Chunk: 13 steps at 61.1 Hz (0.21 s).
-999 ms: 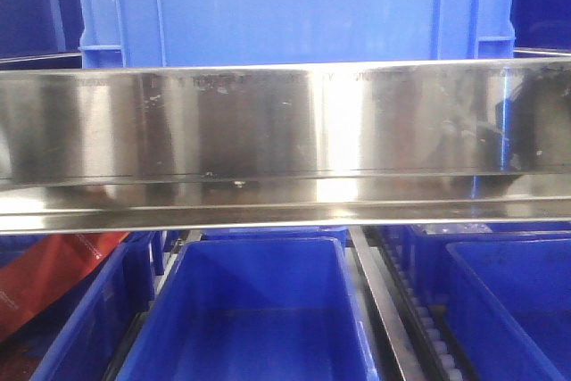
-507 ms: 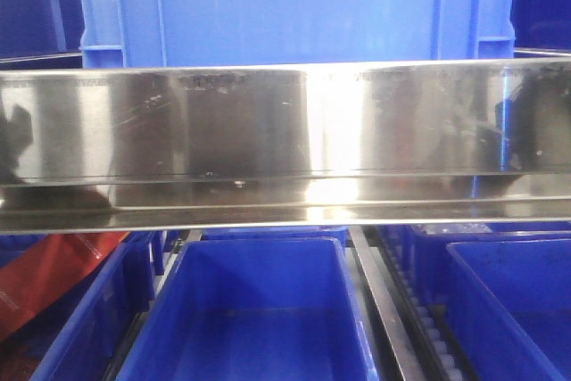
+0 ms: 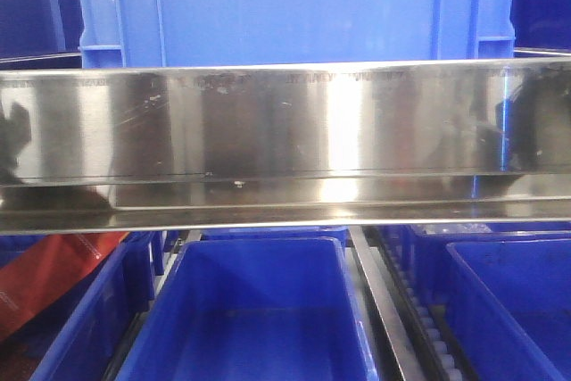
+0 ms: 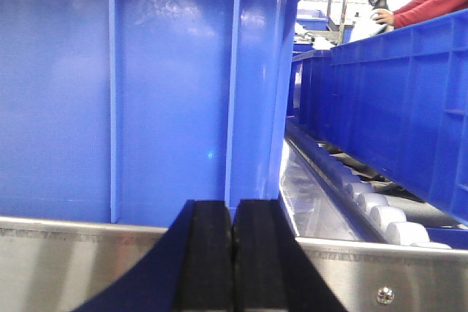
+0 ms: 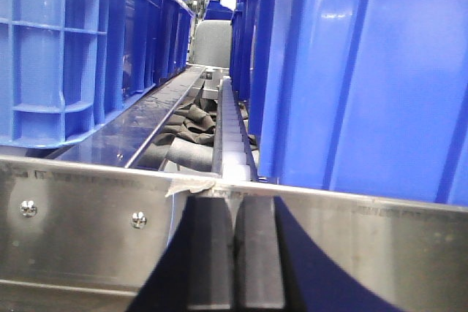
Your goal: Place cylindrical capacitor in blue bin on shelf
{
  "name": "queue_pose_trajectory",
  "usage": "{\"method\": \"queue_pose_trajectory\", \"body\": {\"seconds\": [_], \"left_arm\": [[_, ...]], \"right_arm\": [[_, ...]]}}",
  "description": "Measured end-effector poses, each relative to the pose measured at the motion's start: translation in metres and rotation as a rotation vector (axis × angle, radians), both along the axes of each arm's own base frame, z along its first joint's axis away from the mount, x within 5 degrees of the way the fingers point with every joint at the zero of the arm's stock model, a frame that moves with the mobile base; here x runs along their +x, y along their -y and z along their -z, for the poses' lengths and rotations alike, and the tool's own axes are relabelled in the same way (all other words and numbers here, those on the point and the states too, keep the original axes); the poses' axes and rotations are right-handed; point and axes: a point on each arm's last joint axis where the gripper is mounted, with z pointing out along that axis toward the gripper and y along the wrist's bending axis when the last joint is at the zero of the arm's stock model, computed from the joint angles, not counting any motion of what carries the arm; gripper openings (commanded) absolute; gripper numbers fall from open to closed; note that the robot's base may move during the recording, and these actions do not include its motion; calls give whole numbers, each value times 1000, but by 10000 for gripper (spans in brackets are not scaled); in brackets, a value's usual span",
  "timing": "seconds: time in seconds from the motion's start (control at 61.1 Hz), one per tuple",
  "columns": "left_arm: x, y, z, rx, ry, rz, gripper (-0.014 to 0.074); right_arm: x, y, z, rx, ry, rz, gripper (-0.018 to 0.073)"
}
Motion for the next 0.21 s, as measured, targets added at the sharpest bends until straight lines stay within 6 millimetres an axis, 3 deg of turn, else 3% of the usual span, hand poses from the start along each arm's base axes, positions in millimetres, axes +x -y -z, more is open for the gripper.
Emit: {"method": "queue_pose_trajectory", "body": {"seconds": [0.213], "left_arm": [[0, 0, 0, 0, 0, 0, -111]], "right_arm": [[0, 0, 0, 0, 0, 0, -163]]}}
